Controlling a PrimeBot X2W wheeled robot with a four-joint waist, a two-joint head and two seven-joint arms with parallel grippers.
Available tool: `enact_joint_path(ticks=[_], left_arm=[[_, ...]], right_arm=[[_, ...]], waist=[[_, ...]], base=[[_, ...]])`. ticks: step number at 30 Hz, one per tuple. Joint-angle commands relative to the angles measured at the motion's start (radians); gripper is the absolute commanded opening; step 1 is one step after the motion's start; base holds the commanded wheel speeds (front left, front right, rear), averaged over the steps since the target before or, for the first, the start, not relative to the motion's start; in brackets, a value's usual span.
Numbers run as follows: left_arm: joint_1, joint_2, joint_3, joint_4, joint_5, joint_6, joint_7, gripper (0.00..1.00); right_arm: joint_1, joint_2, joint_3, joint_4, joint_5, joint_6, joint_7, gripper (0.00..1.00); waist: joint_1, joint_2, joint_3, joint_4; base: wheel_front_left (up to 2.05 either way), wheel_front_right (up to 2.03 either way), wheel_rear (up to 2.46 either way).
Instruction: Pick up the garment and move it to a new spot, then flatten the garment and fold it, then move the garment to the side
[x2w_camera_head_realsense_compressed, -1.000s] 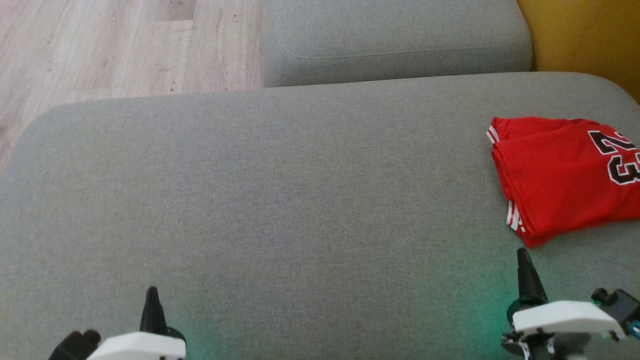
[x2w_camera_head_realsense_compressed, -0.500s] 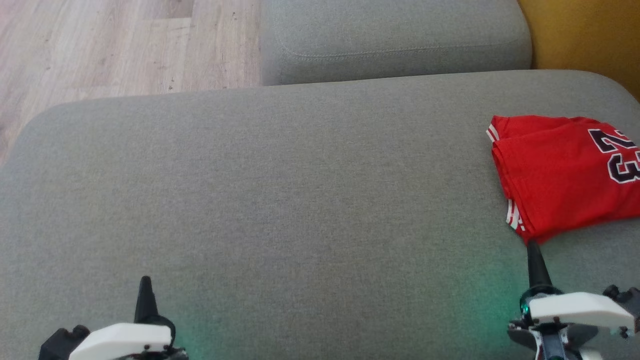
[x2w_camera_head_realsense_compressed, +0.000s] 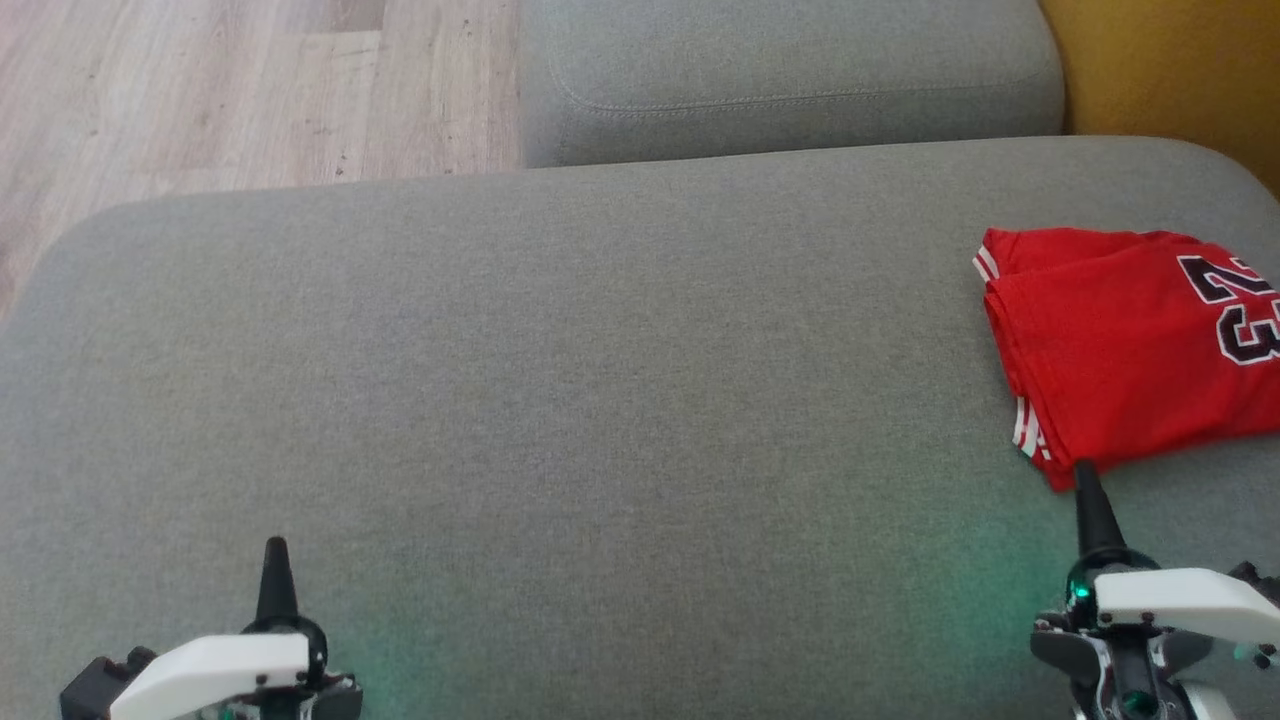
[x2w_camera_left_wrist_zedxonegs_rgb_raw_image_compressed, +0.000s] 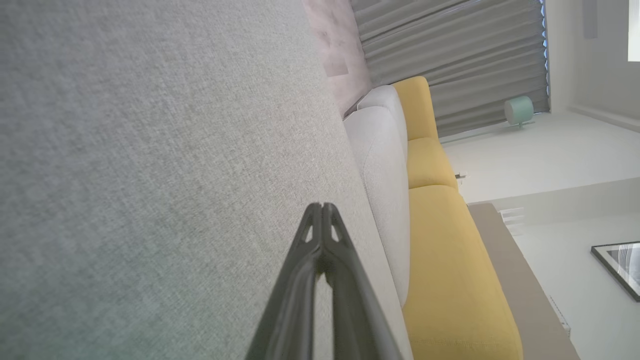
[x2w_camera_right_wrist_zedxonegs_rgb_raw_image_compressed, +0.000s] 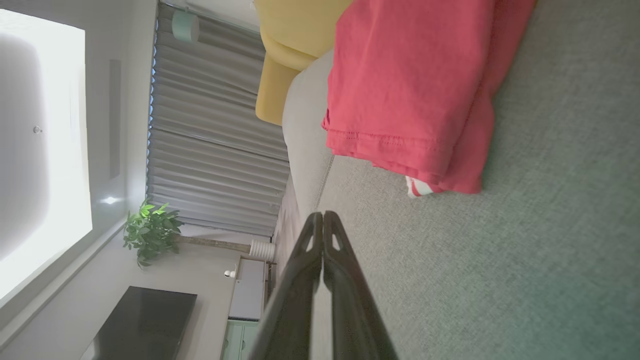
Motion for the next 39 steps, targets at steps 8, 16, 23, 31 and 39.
enact_joint_path(ticks=[8, 16, 23, 31, 39], left_arm=[[-0.069, 0.001, 0.055, -0.044, -0.087, -0.022, 0.029, 0.00], [-0.083, -0.002, 0.079, -0.051, -0.164, -0.037, 0.052, 0.00], [-0.096, -0.005, 0.100, -0.057, -0.231, -0.050, 0.072, 0.00], [-0.104, -0.007, 0.115, -0.062, -0.278, -0.059, 0.086, 0.00], [-0.104, -0.007, 0.115, -0.062, -0.278, -0.059, 0.086, 0.00]], right_arm=[[-0.063, -0.020, -0.004, -0.047, 0.106, 0.003, 0.026, 0.00], [-0.075, -0.019, -0.021, -0.056, 0.195, 0.004, 0.048, 0.00], [-0.085, -0.019, -0.036, -0.063, 0.272, 0.004, 0.067, 0.00], [-0.092, -0.018, -0.047, -0.069, 0.325, 0.004, 0.081, 0.00], [-0.092, -0.016, -0.050, -0.068, 0.323, 0.004, 0.083, 0.00]], waist=[[0.0000, 0.0000, 0.002, -0.001], [0.0000, 0.0000, 0.005, -0.002], [0.0000, 0.0000, 0.007, -0.003], [0.0000, 0.0000, 0.008, -0.003], [0.0000, 0.0000, 0.008, -0.003]], base=[[0.00, 0.00, 0.00], [0.00, 0.00, 0.00], [0.00, 0.00, 0.00], [0.00, 0.00, 0.00], [0.00, 0.00, 0.00]])
